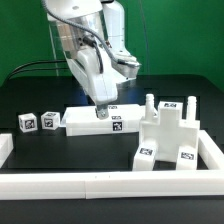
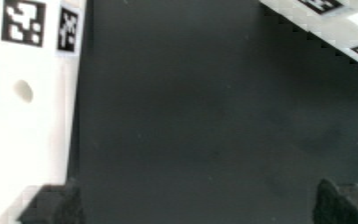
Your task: Assemble chair
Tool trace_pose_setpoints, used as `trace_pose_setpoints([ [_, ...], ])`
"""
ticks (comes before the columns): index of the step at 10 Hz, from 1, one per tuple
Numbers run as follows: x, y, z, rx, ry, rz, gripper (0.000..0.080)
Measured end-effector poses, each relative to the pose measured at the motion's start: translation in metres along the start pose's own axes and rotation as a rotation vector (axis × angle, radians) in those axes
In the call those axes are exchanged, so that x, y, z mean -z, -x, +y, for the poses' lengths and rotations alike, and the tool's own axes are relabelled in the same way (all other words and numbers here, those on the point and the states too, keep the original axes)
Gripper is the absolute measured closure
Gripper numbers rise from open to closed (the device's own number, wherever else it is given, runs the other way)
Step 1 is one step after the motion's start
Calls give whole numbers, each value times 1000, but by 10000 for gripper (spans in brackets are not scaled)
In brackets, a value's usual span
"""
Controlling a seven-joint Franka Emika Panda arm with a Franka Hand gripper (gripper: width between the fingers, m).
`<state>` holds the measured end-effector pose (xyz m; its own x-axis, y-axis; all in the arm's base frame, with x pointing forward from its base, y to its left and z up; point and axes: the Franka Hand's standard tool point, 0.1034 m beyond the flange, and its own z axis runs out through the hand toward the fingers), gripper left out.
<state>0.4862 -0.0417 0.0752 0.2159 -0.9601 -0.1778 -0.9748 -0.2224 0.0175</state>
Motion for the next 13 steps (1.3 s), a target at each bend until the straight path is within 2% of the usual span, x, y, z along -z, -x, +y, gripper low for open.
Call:
trace_pose_setpoints([
  [2,-3,-1,4,-1,-8,4,150],
  [3,-12,-2,24,-44,-16,14,150],
  [4,-24,0,46,-68,-11,28,150],
  [5,-31,1,58,-74,1,32,150],
  [8,-30,3,54,-60,-2,31,150],
  [9,-31,3,55,-59,1,30,150],
  [10,-37,4,64,-92,5,25,150],
  [11,-46,9,74,-105,26,20,150],
  [12,-57,15,76,-96,52,22,150],
  [13,-65,15,76,-89,58,33,150],
])
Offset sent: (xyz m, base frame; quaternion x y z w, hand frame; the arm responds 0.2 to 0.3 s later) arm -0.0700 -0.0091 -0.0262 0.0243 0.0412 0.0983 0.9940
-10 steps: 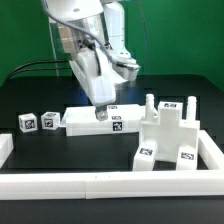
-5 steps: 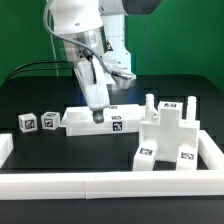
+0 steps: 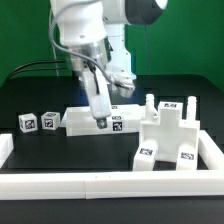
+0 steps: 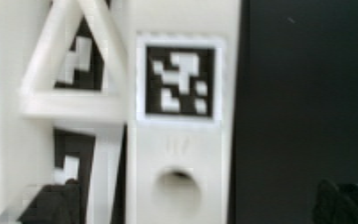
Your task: Assemble chair
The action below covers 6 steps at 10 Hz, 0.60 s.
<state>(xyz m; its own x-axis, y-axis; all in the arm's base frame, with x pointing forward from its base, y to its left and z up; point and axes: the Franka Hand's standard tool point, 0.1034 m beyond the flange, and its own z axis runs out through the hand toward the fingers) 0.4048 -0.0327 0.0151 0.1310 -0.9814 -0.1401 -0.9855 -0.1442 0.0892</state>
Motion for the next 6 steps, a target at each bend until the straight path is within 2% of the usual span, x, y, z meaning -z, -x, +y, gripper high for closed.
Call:
trace_pose_setpoints([
  [2,-9,7,2,16,19,6,150],
  [3,-9,7,2,24,19,6,150],
  [4,-10,7,2,27,20,6,276],
  [5,-10,8,2,29,20,6,276],
  [6,-10,8,2,30,20,6,478],
])
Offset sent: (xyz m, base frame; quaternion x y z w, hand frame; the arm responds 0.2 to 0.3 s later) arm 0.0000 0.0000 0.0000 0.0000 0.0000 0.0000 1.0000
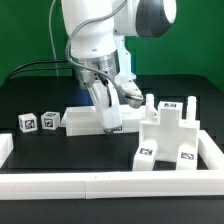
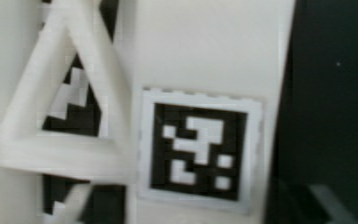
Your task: Assemble chair
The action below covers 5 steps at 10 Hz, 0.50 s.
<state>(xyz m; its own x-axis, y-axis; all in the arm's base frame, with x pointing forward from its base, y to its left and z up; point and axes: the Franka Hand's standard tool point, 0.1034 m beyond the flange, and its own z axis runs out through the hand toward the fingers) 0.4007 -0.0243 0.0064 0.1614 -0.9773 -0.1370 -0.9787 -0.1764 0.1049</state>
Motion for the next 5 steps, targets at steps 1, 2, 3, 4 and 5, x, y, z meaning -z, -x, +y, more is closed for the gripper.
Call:
trace_pose_setpoints([
  [1,0,0,0,1,-1,0,478],
  [2,0,0,0,2,-1,0,512],
  [3,0,0,0,2,-1,0,512],
  [4,5,6,-1,10,8,-20,512],
  [5,19,13,-5,27,-4,-43,512],
])
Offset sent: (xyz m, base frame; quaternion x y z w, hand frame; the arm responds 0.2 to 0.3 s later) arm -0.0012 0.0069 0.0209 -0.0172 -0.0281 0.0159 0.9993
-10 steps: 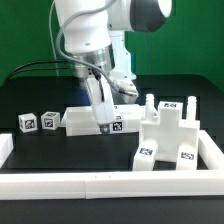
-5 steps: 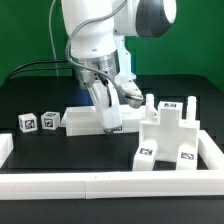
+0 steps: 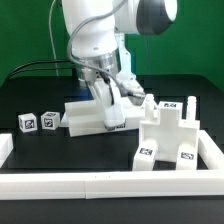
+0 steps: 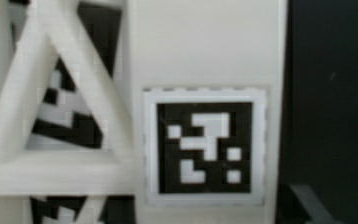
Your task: Assemble chair
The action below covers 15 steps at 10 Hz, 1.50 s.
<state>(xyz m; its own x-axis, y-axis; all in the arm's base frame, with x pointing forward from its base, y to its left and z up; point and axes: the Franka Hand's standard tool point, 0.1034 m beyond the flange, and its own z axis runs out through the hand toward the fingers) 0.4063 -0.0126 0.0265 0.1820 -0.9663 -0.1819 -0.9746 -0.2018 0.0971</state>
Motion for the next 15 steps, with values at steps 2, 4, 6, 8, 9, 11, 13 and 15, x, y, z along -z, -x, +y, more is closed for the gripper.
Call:
trace_pose_setpoints([
  [2,42,1,-16,80,-68,-20,512],
  [4,61,5,-20,95,-84,-47,512],
  [6,58,4,-18,114,-66,-42,512],
  [8,78,4,-37,261,-28,1,512],
  [9,92,8,-49,360,-25,27,512],
  [11,101,24,-60,396,14,25,512],
  [13,99,23,-58,405,16,23,512],
  [15,115,42,-78,531,44,61,512],
])
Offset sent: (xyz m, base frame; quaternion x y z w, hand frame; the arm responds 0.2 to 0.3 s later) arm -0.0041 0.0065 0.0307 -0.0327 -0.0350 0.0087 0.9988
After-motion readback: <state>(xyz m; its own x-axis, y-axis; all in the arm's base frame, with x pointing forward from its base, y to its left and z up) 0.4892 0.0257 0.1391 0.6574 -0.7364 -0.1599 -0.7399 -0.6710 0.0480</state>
